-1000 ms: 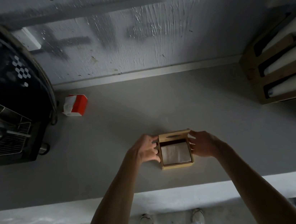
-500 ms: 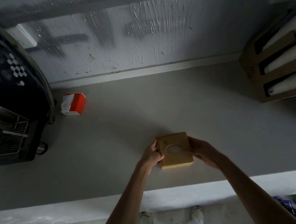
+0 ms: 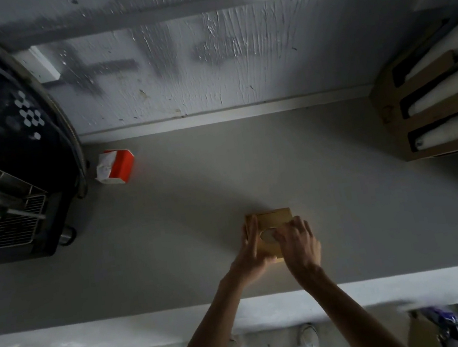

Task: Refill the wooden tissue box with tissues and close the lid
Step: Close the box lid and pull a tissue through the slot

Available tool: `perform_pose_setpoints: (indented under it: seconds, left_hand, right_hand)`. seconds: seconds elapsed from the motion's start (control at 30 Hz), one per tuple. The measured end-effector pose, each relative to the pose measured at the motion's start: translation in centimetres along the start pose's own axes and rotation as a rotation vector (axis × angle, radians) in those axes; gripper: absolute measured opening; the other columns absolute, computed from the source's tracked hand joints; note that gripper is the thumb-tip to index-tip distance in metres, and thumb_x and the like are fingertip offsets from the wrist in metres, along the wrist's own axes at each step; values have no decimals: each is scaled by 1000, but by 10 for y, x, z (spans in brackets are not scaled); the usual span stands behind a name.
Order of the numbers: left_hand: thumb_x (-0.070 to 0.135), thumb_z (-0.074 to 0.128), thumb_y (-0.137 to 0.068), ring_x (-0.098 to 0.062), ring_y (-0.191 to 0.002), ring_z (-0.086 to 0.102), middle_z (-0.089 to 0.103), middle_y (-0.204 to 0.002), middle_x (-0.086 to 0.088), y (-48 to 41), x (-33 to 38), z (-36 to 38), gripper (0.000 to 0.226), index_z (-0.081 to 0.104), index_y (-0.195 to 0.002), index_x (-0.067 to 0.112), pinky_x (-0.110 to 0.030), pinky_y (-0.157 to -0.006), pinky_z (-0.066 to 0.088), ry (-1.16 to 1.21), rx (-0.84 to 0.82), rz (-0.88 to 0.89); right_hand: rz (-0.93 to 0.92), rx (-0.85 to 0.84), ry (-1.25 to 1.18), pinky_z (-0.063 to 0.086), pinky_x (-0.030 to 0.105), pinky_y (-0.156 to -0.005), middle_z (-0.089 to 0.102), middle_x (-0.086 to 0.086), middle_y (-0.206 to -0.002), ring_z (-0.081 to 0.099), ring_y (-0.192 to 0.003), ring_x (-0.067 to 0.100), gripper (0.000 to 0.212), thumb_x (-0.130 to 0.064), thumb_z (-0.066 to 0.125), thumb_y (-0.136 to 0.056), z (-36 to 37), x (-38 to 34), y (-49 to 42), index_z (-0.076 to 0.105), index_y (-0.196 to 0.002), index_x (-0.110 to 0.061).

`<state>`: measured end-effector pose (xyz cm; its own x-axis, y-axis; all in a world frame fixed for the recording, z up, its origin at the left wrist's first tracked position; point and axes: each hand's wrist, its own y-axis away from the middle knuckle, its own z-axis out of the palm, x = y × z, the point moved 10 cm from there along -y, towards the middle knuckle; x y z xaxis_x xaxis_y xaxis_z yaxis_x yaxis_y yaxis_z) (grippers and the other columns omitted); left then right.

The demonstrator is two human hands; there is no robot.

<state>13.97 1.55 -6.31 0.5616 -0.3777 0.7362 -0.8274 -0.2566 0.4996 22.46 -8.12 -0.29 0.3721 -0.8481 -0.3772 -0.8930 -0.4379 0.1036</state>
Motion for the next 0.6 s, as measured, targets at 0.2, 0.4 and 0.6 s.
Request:
perform_pose_setpoints:
  seconds: [0.2, 0.4, 0.6]
  left_hand:
    - [23, 62, -91, -28, -149, 8, -25, -160, -4, -2, -5, 4, 106, -25, -147, 43, -42, -108, 34, -43, -6, -61]
    - [35, 62, -91, -36, -147, 17, -28, -159, 4, -9, -10, 9, 104, -25, -146, 46, -53, -114, 28, -77, 1, -33]
    - [67, 61, -68, -34, -141, 32, -10, -160, 12, -46, -60, 41, 106, -15, -141, 62, -66, -105, 35, 110, -74, -66]
  right_hand:
    - [-29, -157, 183, 51, 37, -71, 63, 13, -112, 58, -104, 29, 17, -20, 67, -85, 17, -26, -2, 69, -98, -8]
    - [82, -159, 224, 49, 32, -76, 67, 10, -108, 64, -99, 23, 26, -26, 45, -99, 16, -40, -15, 67, -104, -13]
    - [176, -137, 175, 48, 32, -79, 69, 9, -102, 65, -98, 23, 35, -23, 35, -102, 15, -40, -15, 68, -101, -10]
